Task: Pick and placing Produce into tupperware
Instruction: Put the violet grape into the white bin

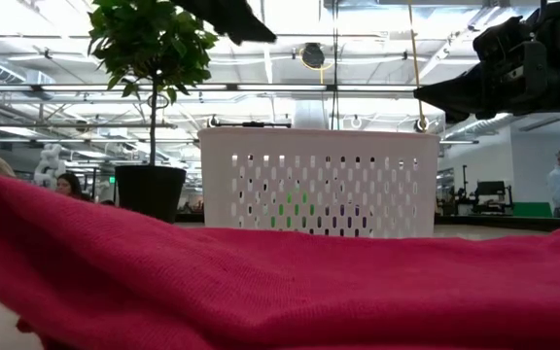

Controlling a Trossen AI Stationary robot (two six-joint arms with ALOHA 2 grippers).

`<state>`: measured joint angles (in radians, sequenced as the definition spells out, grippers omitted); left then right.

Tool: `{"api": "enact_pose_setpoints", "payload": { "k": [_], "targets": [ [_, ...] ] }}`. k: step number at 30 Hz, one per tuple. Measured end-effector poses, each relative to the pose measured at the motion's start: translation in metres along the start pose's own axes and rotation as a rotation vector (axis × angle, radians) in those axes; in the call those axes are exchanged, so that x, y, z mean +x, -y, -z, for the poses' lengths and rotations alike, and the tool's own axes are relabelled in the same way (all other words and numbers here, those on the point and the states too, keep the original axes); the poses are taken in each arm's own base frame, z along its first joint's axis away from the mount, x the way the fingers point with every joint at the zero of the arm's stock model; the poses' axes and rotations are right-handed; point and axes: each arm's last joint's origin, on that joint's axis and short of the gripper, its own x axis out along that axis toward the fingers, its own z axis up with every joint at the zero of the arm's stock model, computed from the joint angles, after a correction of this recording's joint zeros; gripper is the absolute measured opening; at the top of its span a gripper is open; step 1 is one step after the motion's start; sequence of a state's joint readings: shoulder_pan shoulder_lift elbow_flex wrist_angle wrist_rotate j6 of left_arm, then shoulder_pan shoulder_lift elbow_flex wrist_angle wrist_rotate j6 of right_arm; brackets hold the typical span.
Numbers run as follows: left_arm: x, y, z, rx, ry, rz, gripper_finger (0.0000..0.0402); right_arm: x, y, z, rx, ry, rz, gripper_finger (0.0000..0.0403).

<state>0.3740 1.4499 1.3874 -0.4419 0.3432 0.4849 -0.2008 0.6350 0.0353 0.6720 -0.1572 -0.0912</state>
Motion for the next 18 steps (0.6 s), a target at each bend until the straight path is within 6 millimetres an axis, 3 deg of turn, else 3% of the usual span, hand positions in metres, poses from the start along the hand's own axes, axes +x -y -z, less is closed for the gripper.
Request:
{"api": "enact_pose_setpoints", "payload": {
  "k": [9,18],
  "targets": [
    [0.053,-0.027,0.012,0.042,-0.21,0.164,0.0026,0.0,0.0,0.0,0.0,0.001,0.0,0.0],
    [0.094,-0.023,0.033,0.172,-0.273,0.245,0.0026,0.0,0.0,0.001,0.002,-0.011,-0.001,0.0]
  ]
}}
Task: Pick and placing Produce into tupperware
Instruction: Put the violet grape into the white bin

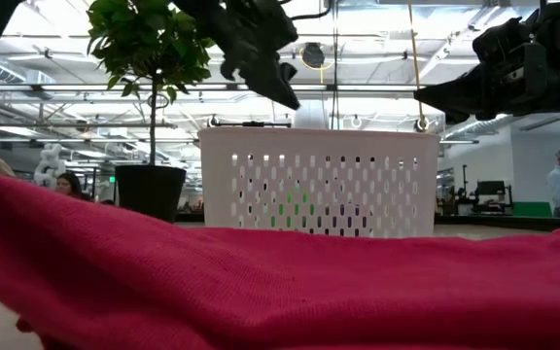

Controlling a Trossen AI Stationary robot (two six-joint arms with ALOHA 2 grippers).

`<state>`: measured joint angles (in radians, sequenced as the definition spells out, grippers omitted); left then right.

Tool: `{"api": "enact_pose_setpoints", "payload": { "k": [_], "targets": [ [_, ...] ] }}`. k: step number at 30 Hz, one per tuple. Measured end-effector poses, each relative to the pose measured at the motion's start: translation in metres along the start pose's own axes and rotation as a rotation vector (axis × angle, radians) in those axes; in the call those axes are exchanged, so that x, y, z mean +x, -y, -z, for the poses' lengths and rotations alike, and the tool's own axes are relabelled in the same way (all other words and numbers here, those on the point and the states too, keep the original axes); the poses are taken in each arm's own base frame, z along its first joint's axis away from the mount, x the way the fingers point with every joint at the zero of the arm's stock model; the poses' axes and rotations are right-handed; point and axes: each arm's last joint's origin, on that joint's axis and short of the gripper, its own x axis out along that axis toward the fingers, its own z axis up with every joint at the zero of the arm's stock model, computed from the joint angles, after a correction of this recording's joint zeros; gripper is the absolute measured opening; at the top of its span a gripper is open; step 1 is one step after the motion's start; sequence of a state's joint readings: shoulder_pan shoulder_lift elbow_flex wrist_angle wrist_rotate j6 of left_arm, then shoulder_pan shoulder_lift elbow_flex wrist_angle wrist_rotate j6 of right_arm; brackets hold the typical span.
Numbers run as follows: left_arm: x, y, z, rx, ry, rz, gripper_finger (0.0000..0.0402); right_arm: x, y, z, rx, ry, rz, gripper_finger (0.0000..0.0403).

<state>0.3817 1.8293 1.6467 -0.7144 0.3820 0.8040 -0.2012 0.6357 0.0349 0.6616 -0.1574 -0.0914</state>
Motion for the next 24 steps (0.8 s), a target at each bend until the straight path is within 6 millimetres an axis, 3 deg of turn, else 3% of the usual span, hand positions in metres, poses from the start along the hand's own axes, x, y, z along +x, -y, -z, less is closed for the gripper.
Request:
{"api": "enact_pose_setpoints", "payload": {
  "k": [9,16,24],
  "targets": [
    [0.014,0.008,-0.012,0.042,0.001,-0.018,0.0026,0.0,0.0,0.0,-0.009,-0.001,0.0,0.0],
    [0.012,0.0,-0.033,0.02,0.058,-0.075,0.001,0.0,0.0,0.0,-0.024,0.0,0.001,0.0],
    [0.03,-0.004,-0.051,0.024,-0.067,-0.027,0.0002,0.001,0.0,0.002,-0.023,-0.02,0.003,0.0]
  ]
}}
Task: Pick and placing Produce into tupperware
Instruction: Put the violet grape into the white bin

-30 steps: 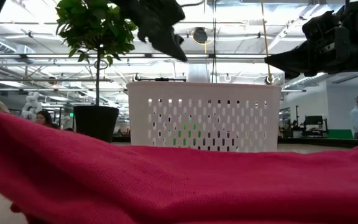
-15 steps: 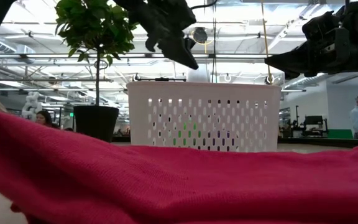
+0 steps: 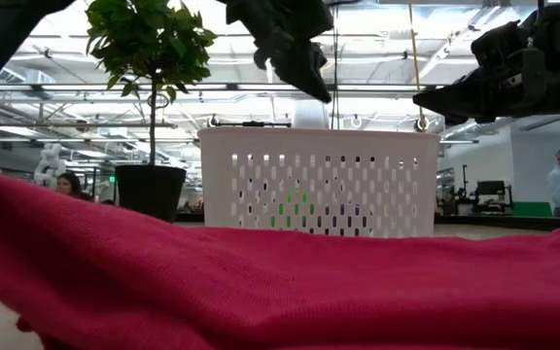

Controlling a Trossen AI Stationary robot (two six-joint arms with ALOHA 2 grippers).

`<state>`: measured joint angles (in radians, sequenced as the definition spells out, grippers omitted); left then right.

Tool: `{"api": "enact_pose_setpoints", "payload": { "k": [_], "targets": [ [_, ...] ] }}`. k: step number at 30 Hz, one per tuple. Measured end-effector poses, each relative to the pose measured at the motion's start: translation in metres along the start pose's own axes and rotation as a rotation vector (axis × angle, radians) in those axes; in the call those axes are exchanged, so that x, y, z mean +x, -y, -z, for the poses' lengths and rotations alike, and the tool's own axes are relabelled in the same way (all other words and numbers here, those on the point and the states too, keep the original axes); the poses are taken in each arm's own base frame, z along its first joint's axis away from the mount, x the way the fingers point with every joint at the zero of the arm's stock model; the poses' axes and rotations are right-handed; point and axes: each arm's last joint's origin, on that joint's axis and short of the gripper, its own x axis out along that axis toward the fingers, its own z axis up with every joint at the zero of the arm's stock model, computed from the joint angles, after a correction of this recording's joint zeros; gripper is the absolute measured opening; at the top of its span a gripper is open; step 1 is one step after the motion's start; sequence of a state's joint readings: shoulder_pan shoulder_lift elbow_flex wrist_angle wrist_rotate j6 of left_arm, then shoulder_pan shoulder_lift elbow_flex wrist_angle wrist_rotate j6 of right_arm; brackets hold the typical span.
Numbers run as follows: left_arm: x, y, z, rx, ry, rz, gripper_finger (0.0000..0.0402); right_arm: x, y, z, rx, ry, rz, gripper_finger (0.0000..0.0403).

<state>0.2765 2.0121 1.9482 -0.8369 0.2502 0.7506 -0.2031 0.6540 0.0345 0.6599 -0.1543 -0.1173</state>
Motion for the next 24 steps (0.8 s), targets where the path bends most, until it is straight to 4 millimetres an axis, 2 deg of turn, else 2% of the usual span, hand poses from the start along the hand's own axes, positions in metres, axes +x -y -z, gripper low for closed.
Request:
{"api": "enact_pose_setpoints", "payload": {
  "k": [7,12,18,24],
  "targets": [
    [0.01,0.003,-0.004,0.068,-0.142,-0.009,0.0002,0.001,0.0,0.002,0.003,-0.019,-0.002,0.0],
    [0.012,0.01,-0.002,0.239,-0.234,0.01,0.0001,0.002,0.0,0.003,0.004,-0.025,-0.002,0.0],
    [0.012,0.011,0.003,0.49,-0.188,0.107,0.0001,0.002,0.0,0.003,0.012,-0.024,-0.002,0.0],
    [0.024,0.008,0.015,0.6,-0.109,0.147,0.0003,0.002,0.0,0.003,0.012,-0.027,-0.002,0.0]
  ]
}}
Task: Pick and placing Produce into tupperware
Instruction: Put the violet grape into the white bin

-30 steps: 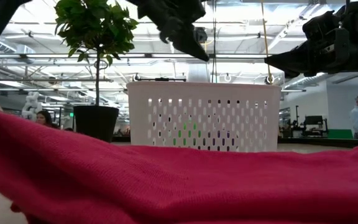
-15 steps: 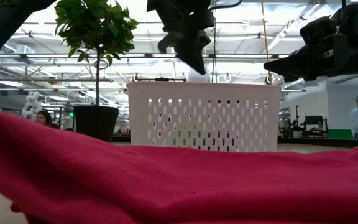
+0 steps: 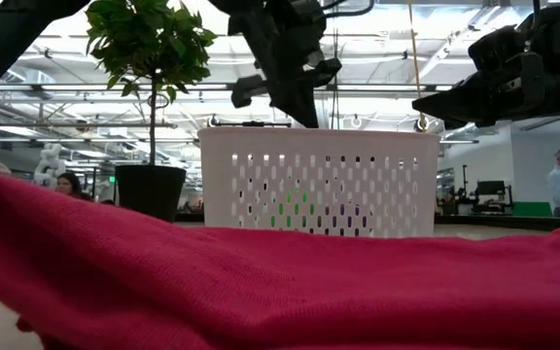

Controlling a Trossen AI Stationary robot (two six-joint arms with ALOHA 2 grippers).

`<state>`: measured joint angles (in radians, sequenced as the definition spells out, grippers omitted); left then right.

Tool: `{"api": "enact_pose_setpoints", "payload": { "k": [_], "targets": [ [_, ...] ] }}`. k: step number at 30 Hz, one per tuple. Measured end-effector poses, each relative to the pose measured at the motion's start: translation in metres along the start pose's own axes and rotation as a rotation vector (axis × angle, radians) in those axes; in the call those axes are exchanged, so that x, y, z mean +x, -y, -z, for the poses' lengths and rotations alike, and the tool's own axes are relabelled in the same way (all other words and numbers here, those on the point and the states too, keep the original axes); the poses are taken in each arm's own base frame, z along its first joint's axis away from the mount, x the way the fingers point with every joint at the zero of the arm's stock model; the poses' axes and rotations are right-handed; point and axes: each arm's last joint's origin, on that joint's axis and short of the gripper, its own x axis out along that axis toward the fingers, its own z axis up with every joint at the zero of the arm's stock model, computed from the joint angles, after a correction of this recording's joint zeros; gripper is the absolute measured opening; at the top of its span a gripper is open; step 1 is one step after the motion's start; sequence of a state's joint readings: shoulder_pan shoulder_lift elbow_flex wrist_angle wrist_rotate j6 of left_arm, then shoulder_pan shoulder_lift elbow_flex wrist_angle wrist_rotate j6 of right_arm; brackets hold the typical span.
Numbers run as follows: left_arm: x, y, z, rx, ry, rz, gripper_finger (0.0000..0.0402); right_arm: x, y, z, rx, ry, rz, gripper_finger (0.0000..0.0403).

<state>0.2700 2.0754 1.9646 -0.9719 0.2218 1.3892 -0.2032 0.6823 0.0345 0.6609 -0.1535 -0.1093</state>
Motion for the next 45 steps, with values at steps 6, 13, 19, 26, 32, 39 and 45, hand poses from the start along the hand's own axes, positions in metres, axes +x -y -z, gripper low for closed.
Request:
{"api": "enact_pose_setpoints", "payload": {
  "k": [6,13,19,26,32,39,45],
  "targets": [
    [0.018,0.009,0.001,0.091,-0.009,0.016,0.0008,0.0,0.0,0.0,0.0,0.0,0.0,0.0],
    [0.032,0.012,-0.004,0.114,-0.005,-0.026,0.0029,0.0,0.0,0.001,0.001,-0.006,0.0,0.0],
    [0.033,0.012,-0.005,0.103,0.1,-0.024,0.0077,0.0,0.0,0.001,0.002,-0.007,0.0,0.0],
    [0.032,0.012,-0.003,0.056,0.149,-0.005,0.0192,0.0,0.0,0.001,0.019,-0.007,0.0,0.0],
    [0.032,0.008,-0.003,-0.063,0.113,-0.055,0.0299,0.0,0.0,0.001,0.019,-0.007,-0.001,0.0],
    [0.049,0.008,0.005,-0.11,0.073,-0.038,0.038,0.0,0.0,0.001,0.02,-0.009,-0.001,0.0],
    [0.071,0.013,0.01,-0.114,0.014,0.001,0.0394,0.001,0.0,0.002,0.021,-0.015,-0.002,0.0]
  ]
}}
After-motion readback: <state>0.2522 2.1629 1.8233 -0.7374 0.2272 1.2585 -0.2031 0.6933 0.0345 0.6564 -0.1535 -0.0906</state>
